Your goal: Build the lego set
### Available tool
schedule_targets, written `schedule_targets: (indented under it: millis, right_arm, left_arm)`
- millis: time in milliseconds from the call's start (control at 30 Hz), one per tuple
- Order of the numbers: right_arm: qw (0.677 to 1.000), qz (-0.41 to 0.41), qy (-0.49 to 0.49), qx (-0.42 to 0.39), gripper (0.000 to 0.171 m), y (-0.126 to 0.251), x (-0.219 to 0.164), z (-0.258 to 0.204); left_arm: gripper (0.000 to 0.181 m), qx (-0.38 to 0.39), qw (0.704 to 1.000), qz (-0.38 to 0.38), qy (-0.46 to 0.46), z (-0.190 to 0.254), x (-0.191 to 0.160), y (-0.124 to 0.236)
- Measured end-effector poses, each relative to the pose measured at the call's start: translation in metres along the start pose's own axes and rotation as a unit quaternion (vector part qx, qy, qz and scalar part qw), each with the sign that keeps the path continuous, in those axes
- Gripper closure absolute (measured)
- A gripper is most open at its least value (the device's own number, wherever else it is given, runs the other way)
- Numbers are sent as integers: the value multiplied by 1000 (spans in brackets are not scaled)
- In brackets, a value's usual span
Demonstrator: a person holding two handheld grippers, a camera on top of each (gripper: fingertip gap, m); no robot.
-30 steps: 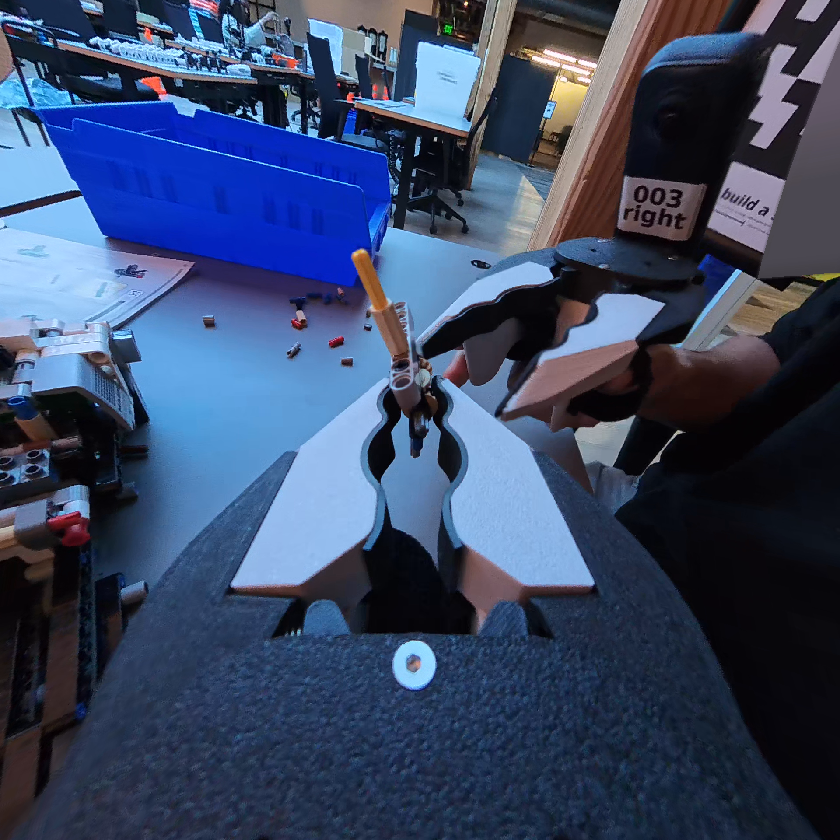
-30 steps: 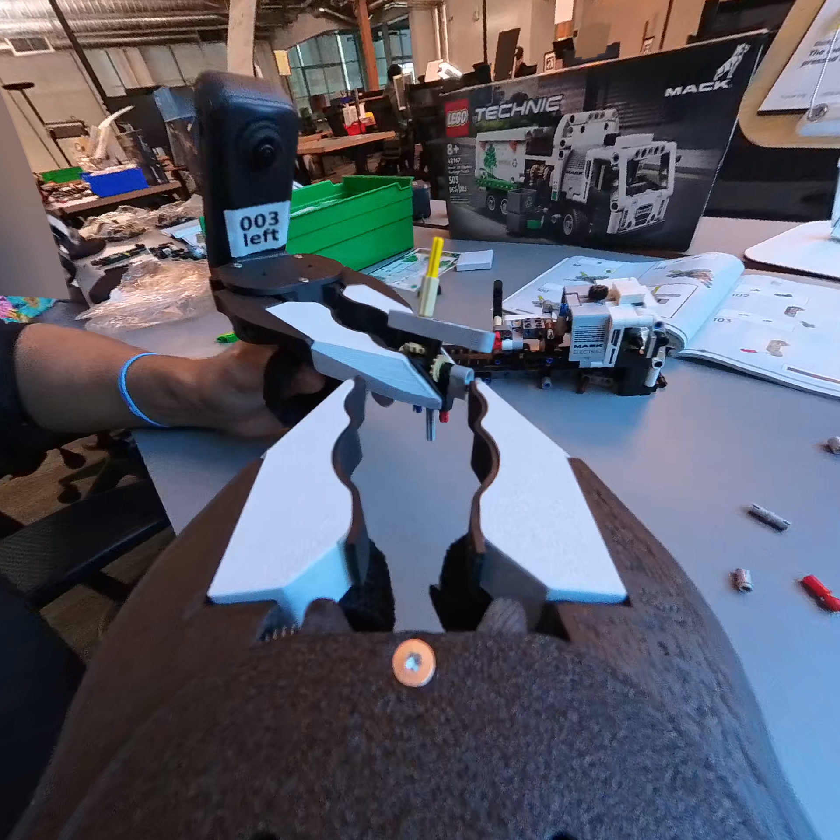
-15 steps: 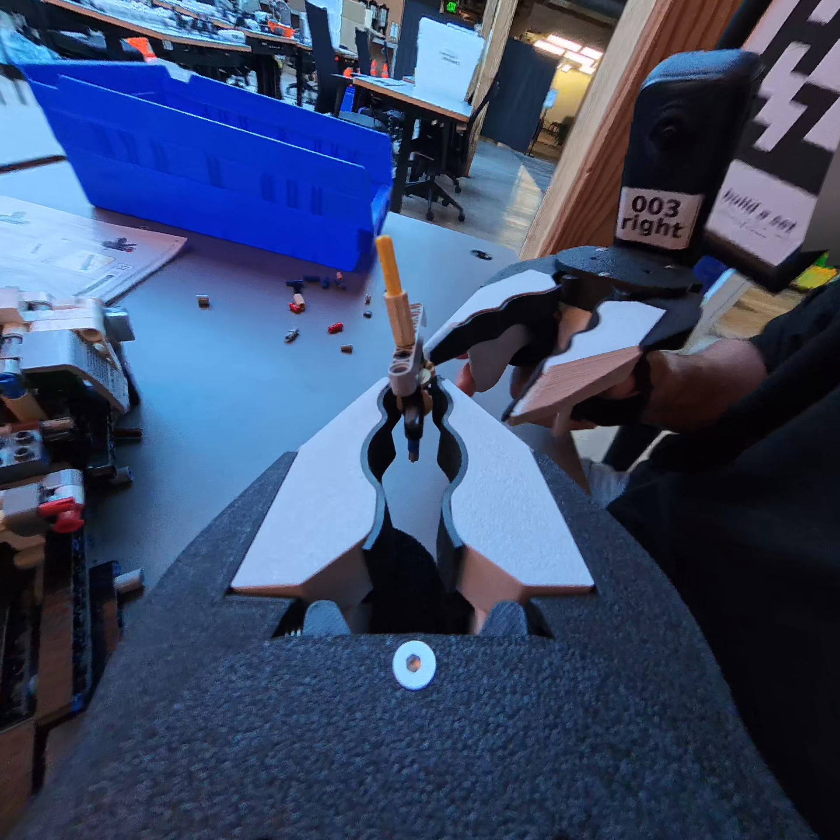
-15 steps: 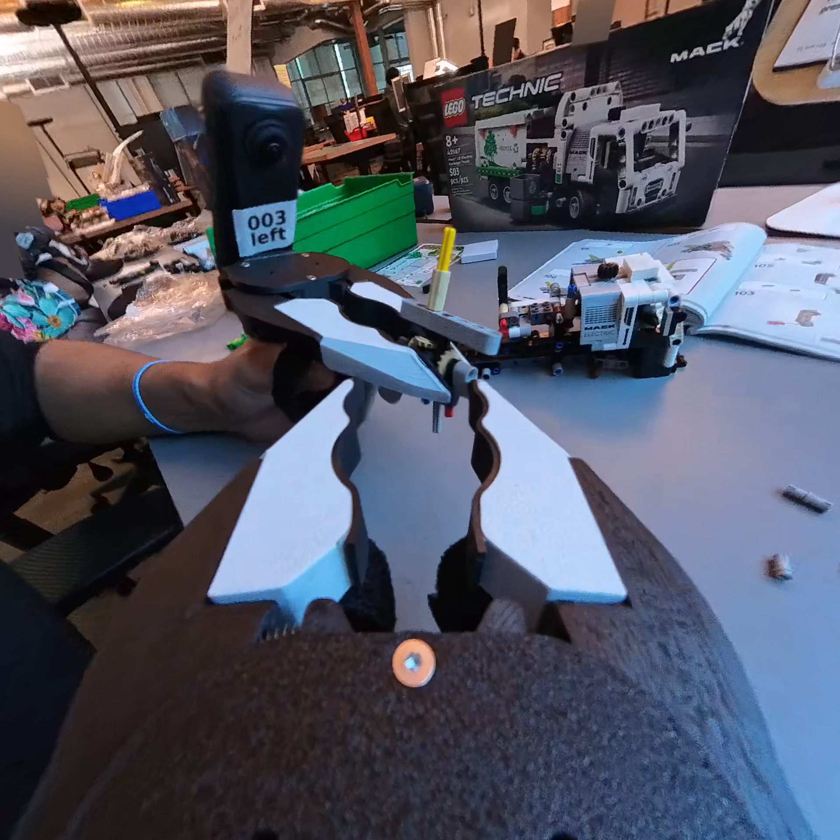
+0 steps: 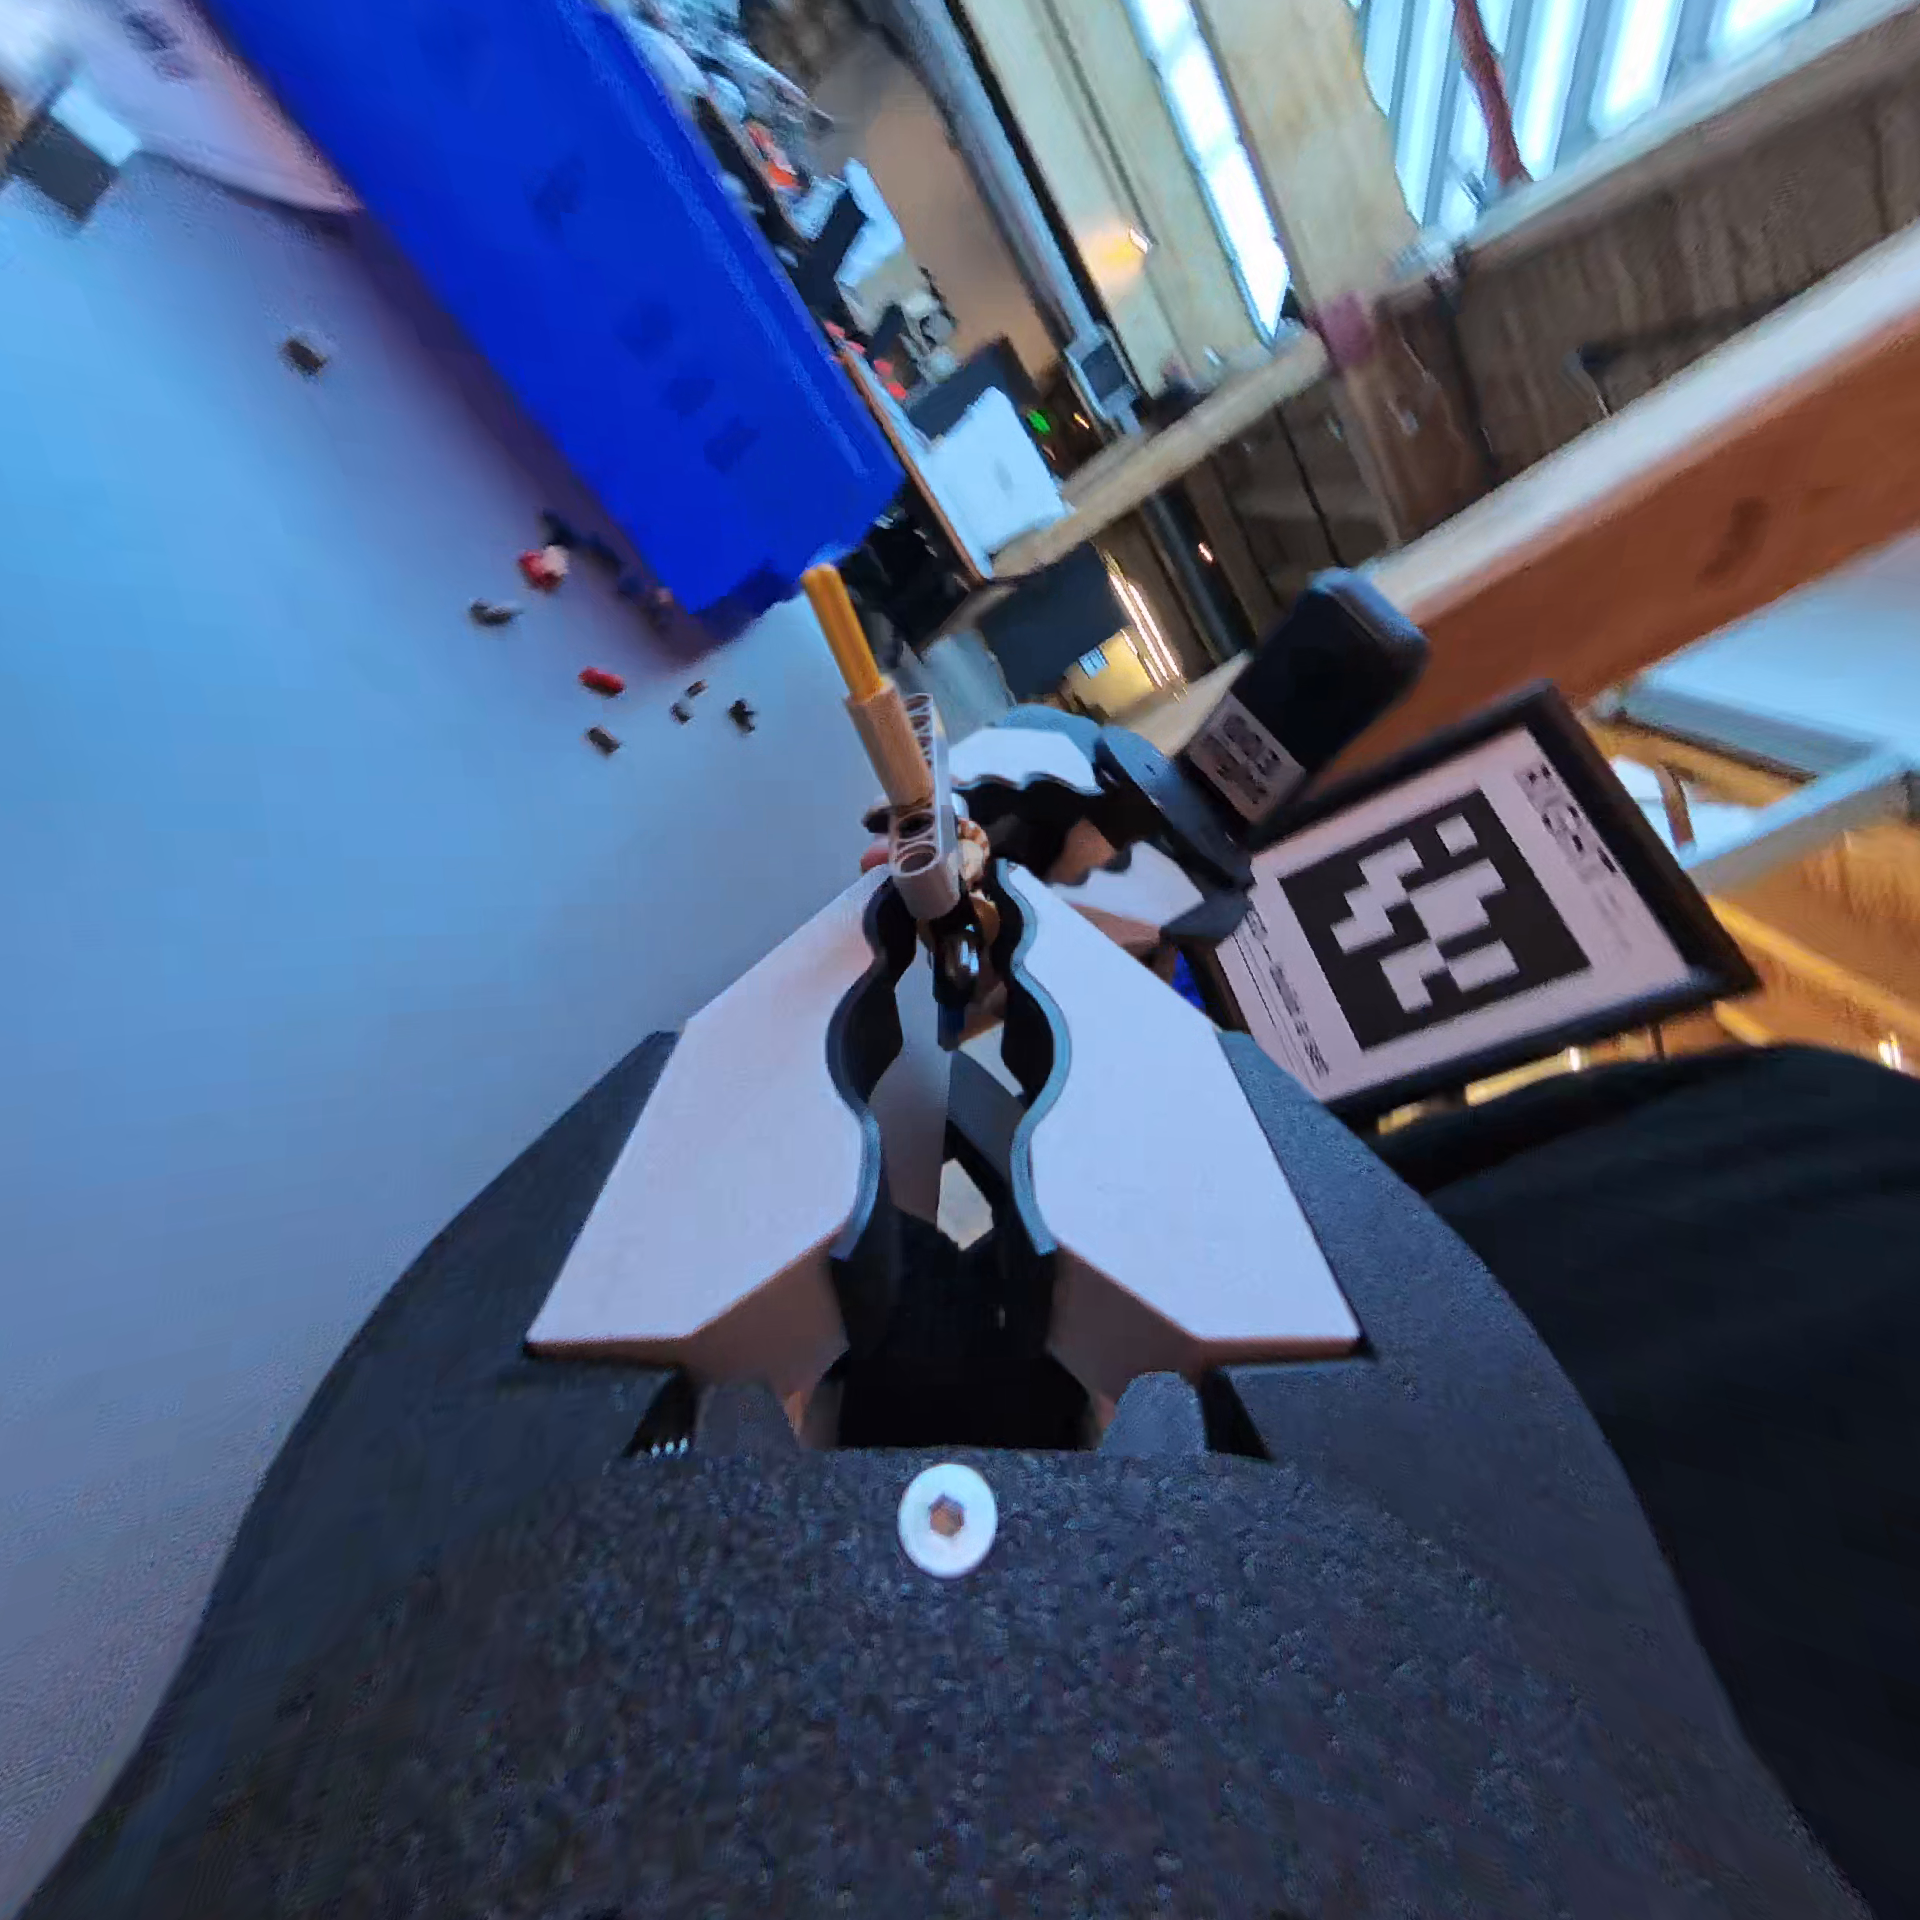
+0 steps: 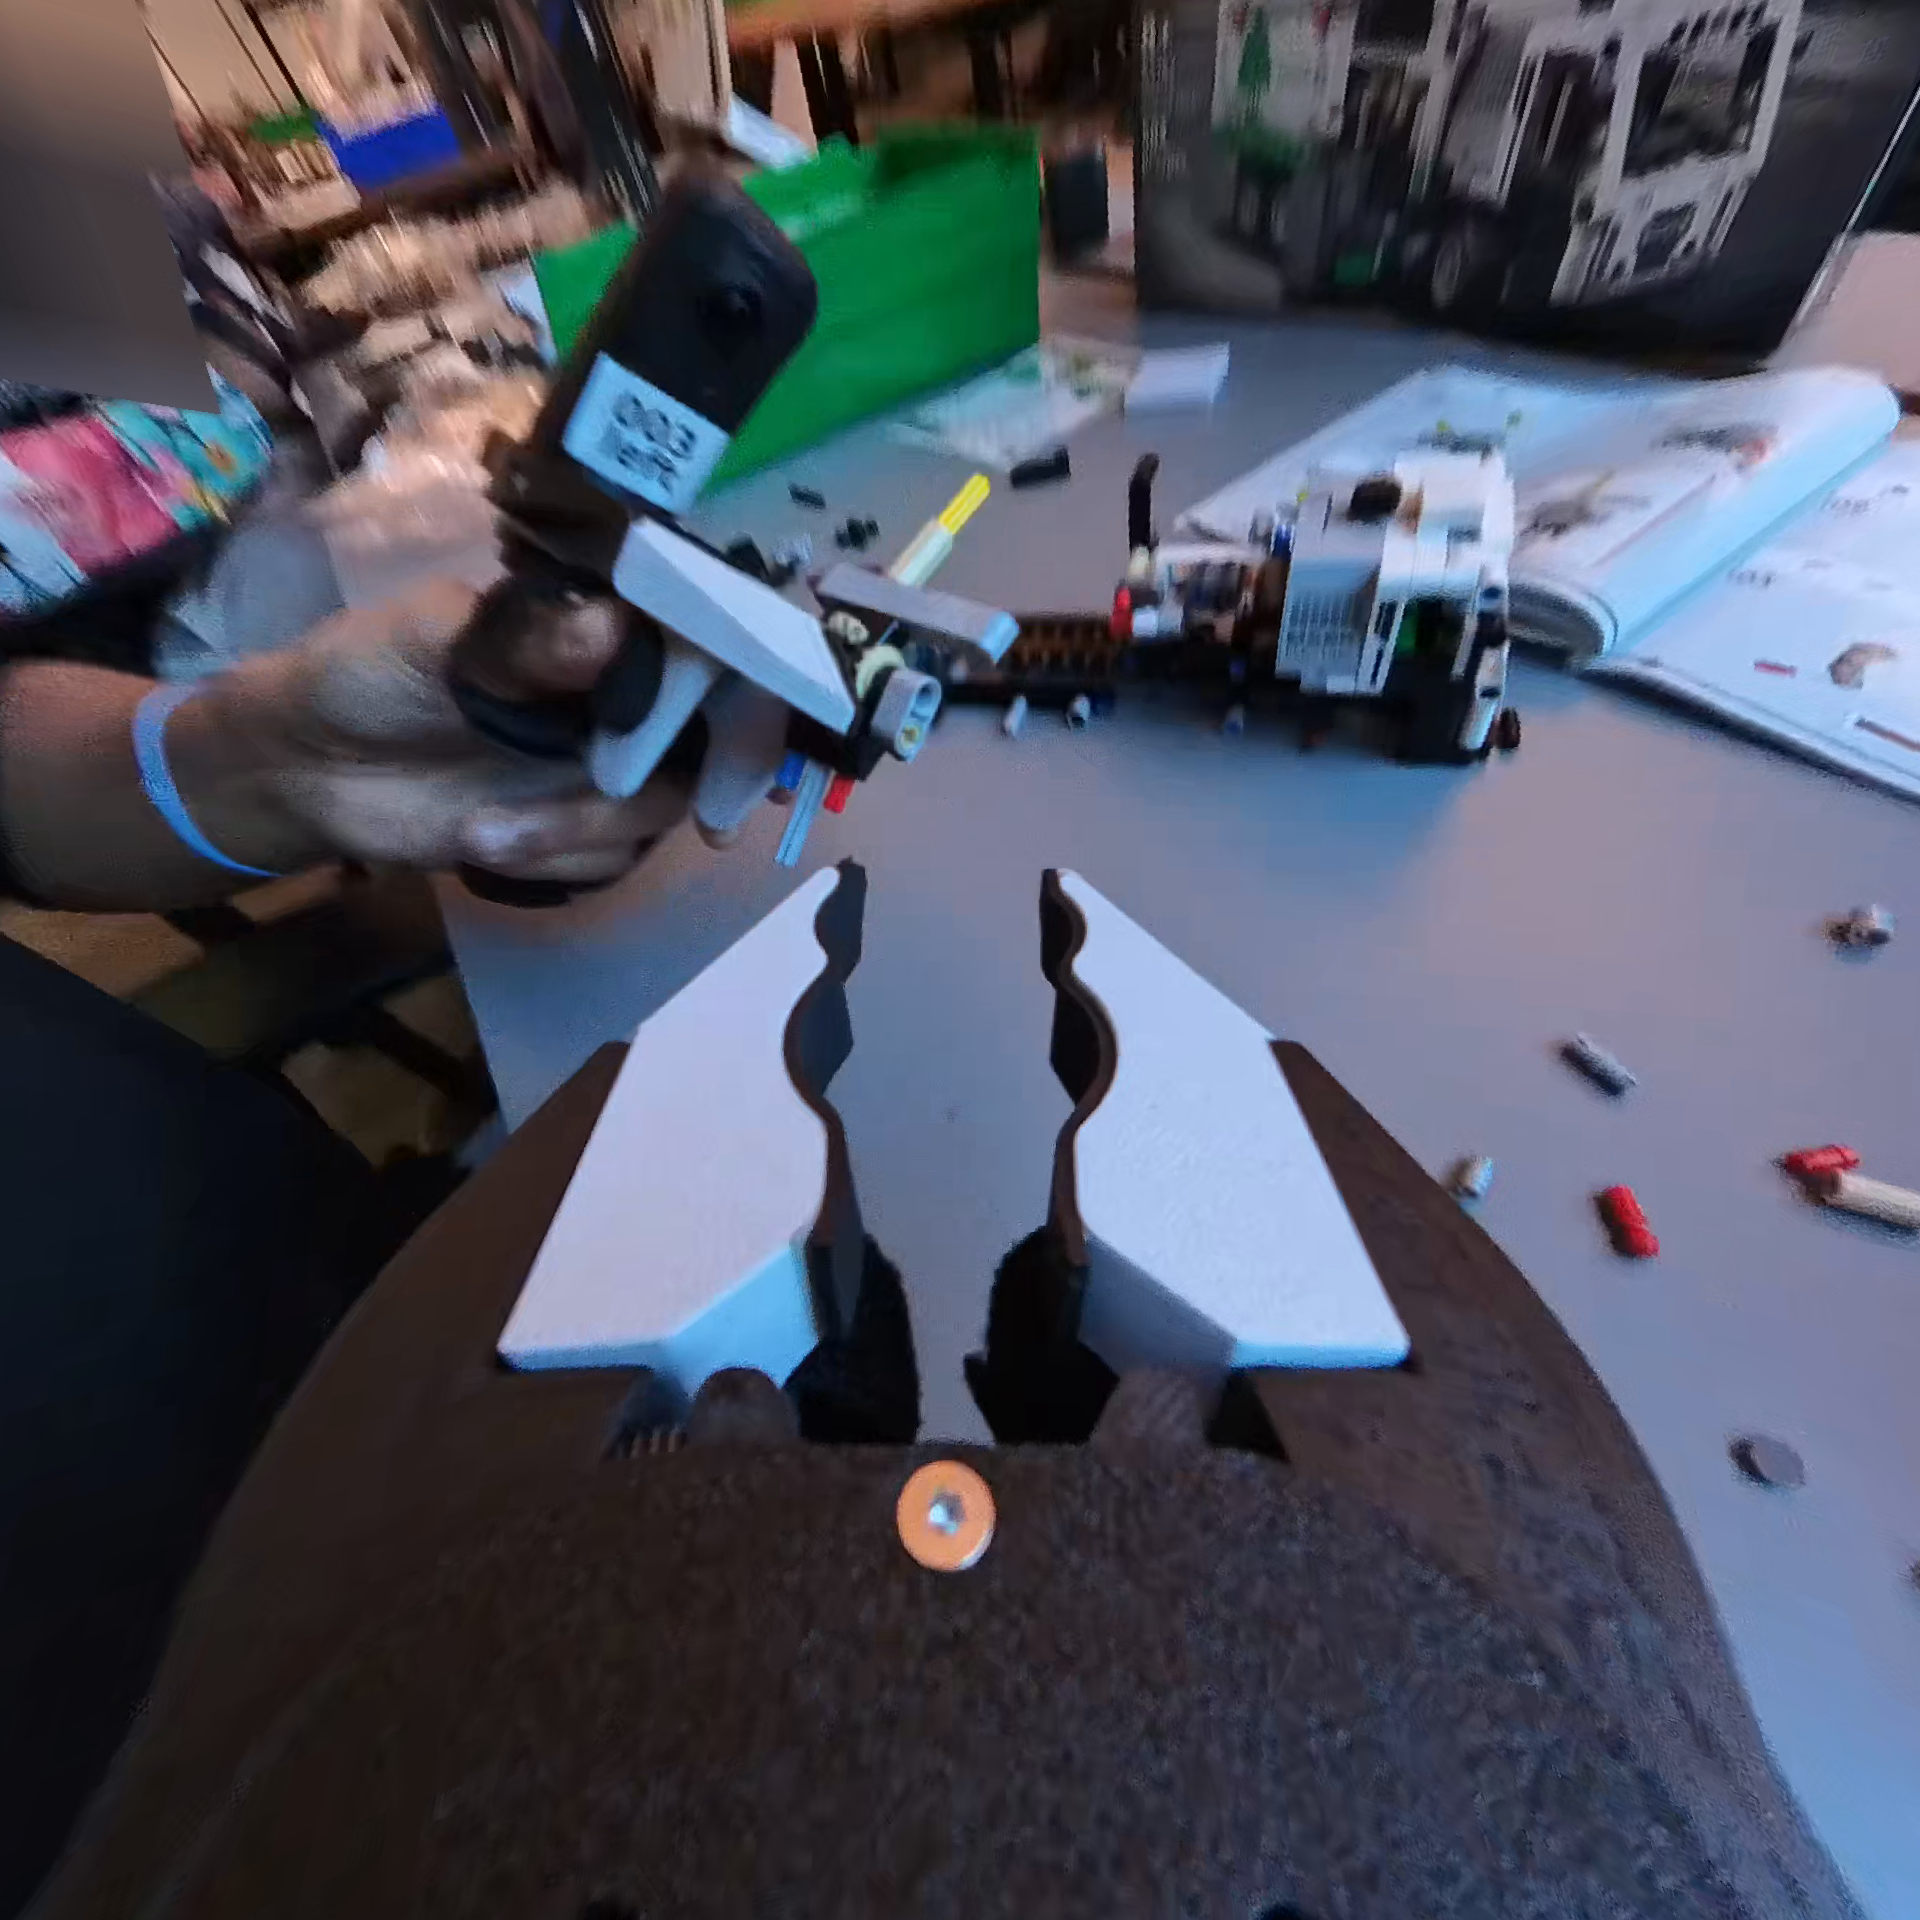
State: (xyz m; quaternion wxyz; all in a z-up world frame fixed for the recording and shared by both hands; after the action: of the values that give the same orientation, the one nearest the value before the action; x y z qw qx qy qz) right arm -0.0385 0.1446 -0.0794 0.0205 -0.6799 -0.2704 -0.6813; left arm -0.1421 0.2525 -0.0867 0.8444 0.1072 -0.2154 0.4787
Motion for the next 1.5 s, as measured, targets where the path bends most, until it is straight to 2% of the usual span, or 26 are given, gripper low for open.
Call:
schedule_targets:
  millis: [167,233,333,533,567,900,1233,1500]
  right_arm:
    - [1000,-19,10,22,131,-9,-17,-10]
    - [1000,-15,6,11,133,-15,-20,-11]
    - [999,2,0,-50,143,-23,-20,-6]
    - [999,-5,-25,-43,155,-41,-17,6]
    - [999,-11,-36,-34,167,-43,-18,8]
    - [992,-68,-110,12,169,-58,-8,21]
    - [982,-92,-164,-21,169,-59,-11,34]
    - [964,-194,-169,-61,169,-55,-31,31]
  left_arm:
    - [171,57,992,94,64,-13,-14,-8]
    - [171,44,985,133,97,-18,-13,-10]
    - [170,40,979,163,120,-25,-11,-14]
    - [170,71,974,186,105,-30,-5,-22]
    - [170,84,974,188,97,-32,-2,-21]
    - [167,139,982,129,16,-39,15,-9]
    - [159,177,980,92,-11,-46,18,16]
    - [158,214,972,74,-69,-41,13,35]
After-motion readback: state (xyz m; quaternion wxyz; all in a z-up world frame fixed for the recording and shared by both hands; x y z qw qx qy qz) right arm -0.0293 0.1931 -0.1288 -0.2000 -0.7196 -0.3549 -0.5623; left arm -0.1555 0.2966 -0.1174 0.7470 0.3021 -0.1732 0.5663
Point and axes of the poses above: each gripper's, where its closed fingertips meet, y back along the fingers, x out of its top, z = x × y across the jaws, the point moved 7 cm from there along y, back along the fingers, and after that the axes turned 7 degrees about y, right-handed, at the moved point
